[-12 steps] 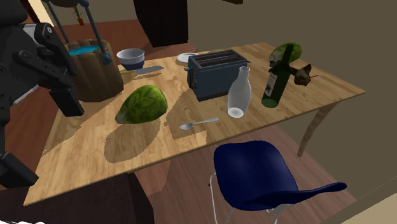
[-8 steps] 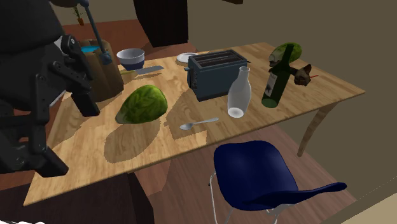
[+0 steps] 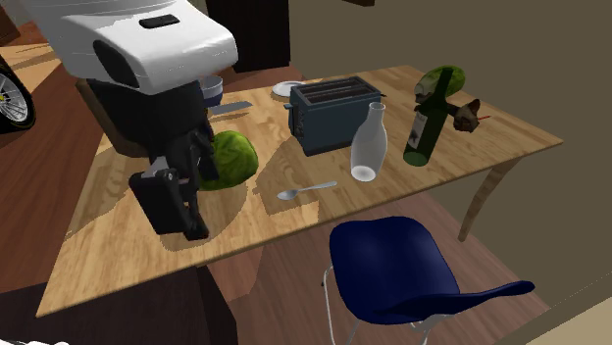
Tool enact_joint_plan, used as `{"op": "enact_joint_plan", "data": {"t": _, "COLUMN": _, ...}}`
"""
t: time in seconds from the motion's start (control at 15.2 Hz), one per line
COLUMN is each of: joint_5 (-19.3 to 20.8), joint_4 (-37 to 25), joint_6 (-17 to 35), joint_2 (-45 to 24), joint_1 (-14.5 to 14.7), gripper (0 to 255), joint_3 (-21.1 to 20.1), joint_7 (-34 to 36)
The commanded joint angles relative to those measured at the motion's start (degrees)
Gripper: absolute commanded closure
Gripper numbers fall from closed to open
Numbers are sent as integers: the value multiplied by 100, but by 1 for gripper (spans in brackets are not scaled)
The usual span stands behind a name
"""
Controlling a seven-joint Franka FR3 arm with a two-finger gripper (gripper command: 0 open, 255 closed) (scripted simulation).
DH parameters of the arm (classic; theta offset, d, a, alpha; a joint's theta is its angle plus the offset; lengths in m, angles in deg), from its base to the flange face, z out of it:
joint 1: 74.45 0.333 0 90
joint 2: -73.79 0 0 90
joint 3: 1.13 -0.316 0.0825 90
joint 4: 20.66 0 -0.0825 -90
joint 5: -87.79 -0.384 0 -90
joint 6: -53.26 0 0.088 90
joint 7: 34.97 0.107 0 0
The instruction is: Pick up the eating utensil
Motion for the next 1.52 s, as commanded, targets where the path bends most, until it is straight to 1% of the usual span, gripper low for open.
{"op": "enact_joint_plan", "data": {"t": 0.0, "joint_5": -89, "joint_4": 161, "joint_6": 438, "joint_2": -203, "joint_1": 70, "gripper": 0, "joint_3": -116, "joint_7": 137}}
{"op": "enact_joint_plan", "data": {"t": 0.4, "joint_5": -268, "joint_4": 256, "joint_6": 1647, "joint_2": -1126, "joint_1": 253, "gripper": 0, "joint_3": -478, "joint_7": 546}}
{"op": "enact_joint_plan", "data": {"t": 0.79, "joint_5": -255, "joint_4": 38, "joint_6": 2766, "joint_2": -2266, "joint_1": 361, "gripper": 0, "joint_3": -850, "joint_7": 1007}}
{"op": "enact_joint_plan", "data": {"t": 1.12, "joint_5": 15, "joint_4": -372, "joint_6": 3553, "joint_2": -3314, "joint_1": 416, "gripper": 0, "joint_3": -1121, "joint_7": 1508}}
{"op": "enact_joint_plan", "data": {"t": 1.45, "joint_5": 557, "joint_4": -984, "joint_6": 4148, "joint_2": -4401, "joint_1": 551, "gripper": 0, "joint_3": -1244, "joint_7": 2148}}
